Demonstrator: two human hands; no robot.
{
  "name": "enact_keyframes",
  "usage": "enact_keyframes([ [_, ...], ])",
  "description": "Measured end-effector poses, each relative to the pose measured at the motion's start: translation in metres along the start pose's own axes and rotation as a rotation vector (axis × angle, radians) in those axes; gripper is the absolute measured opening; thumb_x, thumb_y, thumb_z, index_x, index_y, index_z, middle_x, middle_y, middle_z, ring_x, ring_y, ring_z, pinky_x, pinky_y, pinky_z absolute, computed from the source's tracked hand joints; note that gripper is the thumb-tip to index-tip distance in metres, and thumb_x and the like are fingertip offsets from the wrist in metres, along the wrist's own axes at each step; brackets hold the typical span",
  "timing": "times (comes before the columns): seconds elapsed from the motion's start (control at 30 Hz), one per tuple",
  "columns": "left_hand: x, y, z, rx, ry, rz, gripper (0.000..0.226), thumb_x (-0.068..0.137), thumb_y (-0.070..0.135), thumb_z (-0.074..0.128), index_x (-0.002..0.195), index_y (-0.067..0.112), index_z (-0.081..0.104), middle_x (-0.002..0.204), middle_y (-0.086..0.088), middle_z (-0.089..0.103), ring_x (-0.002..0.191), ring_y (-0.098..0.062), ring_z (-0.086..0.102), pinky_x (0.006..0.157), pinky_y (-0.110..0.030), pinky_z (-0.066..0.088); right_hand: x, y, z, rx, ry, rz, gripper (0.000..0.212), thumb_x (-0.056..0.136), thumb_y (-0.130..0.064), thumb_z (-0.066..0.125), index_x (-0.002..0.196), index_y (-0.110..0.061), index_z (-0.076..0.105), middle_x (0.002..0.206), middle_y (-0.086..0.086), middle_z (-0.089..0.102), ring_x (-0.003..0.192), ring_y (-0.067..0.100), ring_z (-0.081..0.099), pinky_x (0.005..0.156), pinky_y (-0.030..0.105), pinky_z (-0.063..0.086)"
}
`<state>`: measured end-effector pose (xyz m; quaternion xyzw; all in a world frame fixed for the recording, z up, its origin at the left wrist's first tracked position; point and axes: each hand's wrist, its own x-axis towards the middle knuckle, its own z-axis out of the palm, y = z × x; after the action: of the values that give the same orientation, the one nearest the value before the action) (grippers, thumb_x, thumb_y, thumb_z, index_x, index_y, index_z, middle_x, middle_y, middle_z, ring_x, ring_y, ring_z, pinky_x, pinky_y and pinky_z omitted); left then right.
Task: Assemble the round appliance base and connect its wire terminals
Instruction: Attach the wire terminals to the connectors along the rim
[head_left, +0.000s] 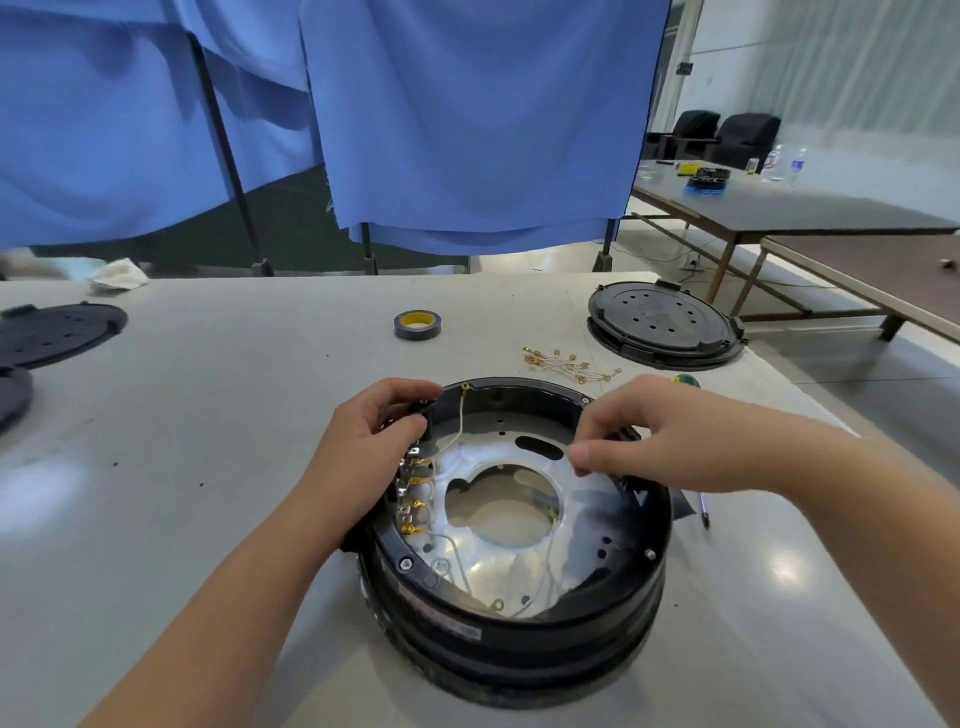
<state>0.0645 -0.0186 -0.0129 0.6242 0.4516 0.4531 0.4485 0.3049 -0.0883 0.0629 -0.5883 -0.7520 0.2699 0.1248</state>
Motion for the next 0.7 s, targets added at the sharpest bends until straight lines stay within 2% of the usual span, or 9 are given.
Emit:
enact_keyframes([
  [0.07,-0.001,0.006,-0.001,0.109,-0.007,0.056,0.031,0.09,0.006,0.059,0.094,0.034,0.071,0.099,0.014,0.072,0.087,0.01,0.064,0.069,-0.002,0.043,0.004,0.003,0.008,0.092,0.124,-0.055,0.018,0.084,-0.046,0.062,0.074,-0.032,0.069,0.077,-0.005,0.067,0.073,0.014,0.061,0.074,0.028,0.05],
  [0.13,-0.001,0.015,-0.004,0.252,0.006,0.12,0.025,0.09,0.015,0.062,0.095,0.038,0.069,0.103,0.021,0.068,0.09,0.02,0.057,0.068,0.006,0.035,0.01,0.007,0.017,0.165,0.22,-0.095,0.016,0.082,-0.041,0.066,0.071,-0.03,0.069,0.079,-0.01,0.067,0.074,0.006,0.061,0.072,0.02,0.047],
  [0.17,-0.002,0.021,-0.006,0.3,0.009,0.14,0.021,0.089,0.02,0.063,0.095,0.039,0.069,0.103,0.024,0.067,0.094,0.021,0.054,0.069,0.006,0.034,0.013,0.009,0.021,0.188,0.257,-0.105,0.015,0.081,-0.039,0.069,0.069,-0.029,0.069,0.08,-0.01,0.067,0.076,0.004,0.061,0.073,0.018,0.048],
  [0.23,-0.006,0.036,-0.005,0.363,-0.027,0.177,0.015,0.087,0.026,0.065,0.093,0.039,0.069,0.098,0.03,0.067,0.098,0.019,0.054,0.072,0.002,0.036,0.018,0.014,0.03,0.227,0.31,-0.125,0.014,0.077,-0.036,0.073,0.066,-0.028,0.068,0.083,-0.008,0.066,0.083,0.005,0.061,0.081,0.025,0.048],
  [0.33,-0.018,0.056,0.011,0.406,-0.245,0.182,0.008,0.083,0.032,0.07,0.089,0.036,0.07,0.089,0.026,0.07,0.087,0.011,0.063,0.072,-0.001,0.044,0.021,0.019,0.04,0.312,0.403,-0.167,0.015,0.073,-0.031,0.078,0.067,-0.019,0.071,0.085,-0.005,0.066,0.086,0.009,0.062,0.084,0.029,0.047],
  [0.43,-0.023,0.066,0.034,0.443,-0.44,0.098,0.015,0.08,0.037,0.073,0.093,0.034,0.069,0.084,0.018,0.073,0.08,0.005,0.068,0.073,-0.014,0.053,0.022,0.024,0.044,0.372,0.496,-0.233,0.009,0.072,-0.023,0.079,0.068,-0.017,0.073,0.083,-0.004,0.067,0.083,0.008,0.063,0.083,0.029,0.048],
  [0.5,-0.02,0.07,0.046,0.431,-0.408,0.034,0.015,0.078,0.031,0.076,0.092,0.03,0.068,0.075,0.011,0.074,0.071,0.0,0.07,0.07,-0.02,0.055,0.023,0.027,0.045,0.404,0.544,-0.248,0.008,0.071,-0.017,0.08,0.067,-0.014,0.073,0.082,-0.004,0.068,0.082,0.007,0.063,0.082,0.026,0.048],
  [0.57,-0.015,0.071,0.053,0.431,-0.363,0.0,0.014,0.077,0.023,0.077,0.088,0.027,0.069,0.069,0.01,0.074,0.064,0.0,0.069,0.064,-0.016,0.052,0.023,0.03,0.047,0.421,0.587,-0.251,0.011,0.074,-0.015,0.078,0.065,-0.011,0.073,0.081,-0.004,0.068,0.082,0.004,0.063,0.08,0.021,0.047],
  [0.7,-0.01,0.069,0.063,0.38,-0.434,-0.065,0.013,0.081,0.013,0.073,0.092,0.02,0.072,0.072,0.004,0.075,0.068,-0.005,0.071,0.065,-0.014,0.054,0.022,0.033,0.053,0.563,0.704,-0.19,0.022,0.089,-0.018,0.061,0.07,-0.02,0.072,0.091,-0.007,0.065,0.091,-0.001,0.06,0.082,0.012,0.043],
])
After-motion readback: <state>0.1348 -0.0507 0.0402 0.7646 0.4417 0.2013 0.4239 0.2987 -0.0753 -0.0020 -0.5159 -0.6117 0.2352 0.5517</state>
